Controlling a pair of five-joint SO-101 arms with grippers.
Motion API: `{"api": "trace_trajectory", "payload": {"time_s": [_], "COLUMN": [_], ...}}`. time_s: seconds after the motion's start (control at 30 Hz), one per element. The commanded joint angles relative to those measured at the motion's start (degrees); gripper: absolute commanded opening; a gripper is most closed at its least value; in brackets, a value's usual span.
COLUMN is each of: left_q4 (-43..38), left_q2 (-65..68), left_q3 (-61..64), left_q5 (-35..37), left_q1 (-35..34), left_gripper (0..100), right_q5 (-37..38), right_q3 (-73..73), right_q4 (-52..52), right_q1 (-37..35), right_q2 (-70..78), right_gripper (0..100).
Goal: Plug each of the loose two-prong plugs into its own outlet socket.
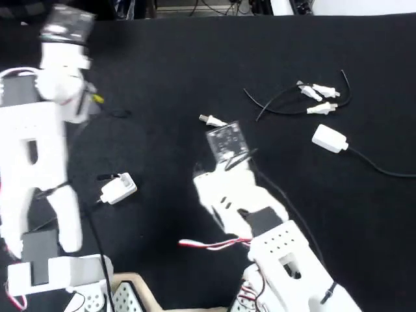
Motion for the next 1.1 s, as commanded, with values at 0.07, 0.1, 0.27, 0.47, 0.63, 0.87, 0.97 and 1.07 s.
{"api": "trace_trajectory", "payload": {"time_s": [0.07,0.1,0.27,0.47,0.63,0.87,0.97,1.07], "left_q4": [-0.2,0.0,-1.4,-10.5,-19.7,-23.0,-25.9,-30.6], "left_q2": [-1.0,-1.0,-0.5,-1.0,-1.0,-1.0,-1.0,-1.0], "left_q3": [2.9,4.5,15.3,32.4,41.5,45.7,47.8,50.8], "left_q5": [3.4,3.4,3.7,5.9,10.0,16.9,18.3,20.3], "left_q1": [-9.6,-10.5,-13.1,-13.5,-13.5,-13.5,-14.4,-16.1], "left_gripper": [23,23,23,23,23,23,23,23], "right_q5": [0.0,0.0,1.9,0.7,0.7,0.7,0.7,0.7], "right_q3": [-13.1,-15.8,-30.8,-44.1,-49.1,-56.3,-59.5,-62.5], "right_q4": [5.5,7.2,15.9,20.7,20.9,20.8,20.8,20.9], "right_q1": [-5.2,-6.2,-12.7,-20.1,-22.9,-23.5,-25.4,-27.2], "right_q2": [11.7,15.0,29.1,41.2,48.4,55.9,59.1,62.9], "right_gripper": [35.3,35.2,35.0,35.0,35.0,35.0,35.0,35.0]}}
